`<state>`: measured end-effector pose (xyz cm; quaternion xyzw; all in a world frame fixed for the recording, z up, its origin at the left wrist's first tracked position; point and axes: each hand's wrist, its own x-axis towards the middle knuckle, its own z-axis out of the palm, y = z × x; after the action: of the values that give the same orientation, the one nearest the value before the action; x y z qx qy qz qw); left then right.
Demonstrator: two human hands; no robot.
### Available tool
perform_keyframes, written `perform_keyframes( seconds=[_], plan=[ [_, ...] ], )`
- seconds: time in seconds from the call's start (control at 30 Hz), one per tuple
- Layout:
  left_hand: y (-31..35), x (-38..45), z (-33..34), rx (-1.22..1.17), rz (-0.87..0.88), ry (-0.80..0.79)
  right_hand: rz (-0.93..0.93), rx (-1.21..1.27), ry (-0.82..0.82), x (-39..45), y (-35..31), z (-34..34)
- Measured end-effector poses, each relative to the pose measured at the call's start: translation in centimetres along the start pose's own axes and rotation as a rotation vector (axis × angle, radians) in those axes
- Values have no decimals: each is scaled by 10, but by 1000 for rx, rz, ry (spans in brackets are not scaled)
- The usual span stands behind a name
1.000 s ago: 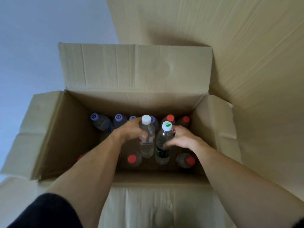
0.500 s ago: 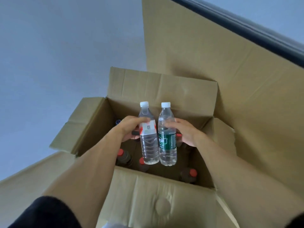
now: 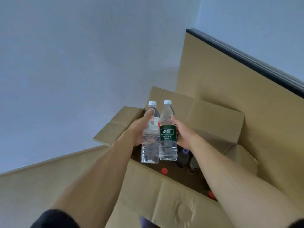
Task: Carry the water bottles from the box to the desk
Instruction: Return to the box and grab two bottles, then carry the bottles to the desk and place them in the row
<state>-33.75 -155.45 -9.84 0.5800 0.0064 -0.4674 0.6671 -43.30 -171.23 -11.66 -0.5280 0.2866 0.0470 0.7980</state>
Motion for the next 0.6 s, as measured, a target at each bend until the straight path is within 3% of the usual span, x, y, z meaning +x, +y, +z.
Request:
perform_keyframes(
  seconds=[0.17, 0.3, 0.47, 0.6],
  plan=[
    [13, -56, -56, -17, 81, -41, -12, -72, -107, 0, 6, 74],
    [9, -110, -117, 2, 84, 48, -5, -119, -147, -5, 22, 138],
    [-7, -179, -188, -23, 209, 227, -13, -190, -228, -18, 52, 224],
    [-27, -234, -239, -52, 286, 481, -3, -243, -319, -33, 79, 292]
  ],
)
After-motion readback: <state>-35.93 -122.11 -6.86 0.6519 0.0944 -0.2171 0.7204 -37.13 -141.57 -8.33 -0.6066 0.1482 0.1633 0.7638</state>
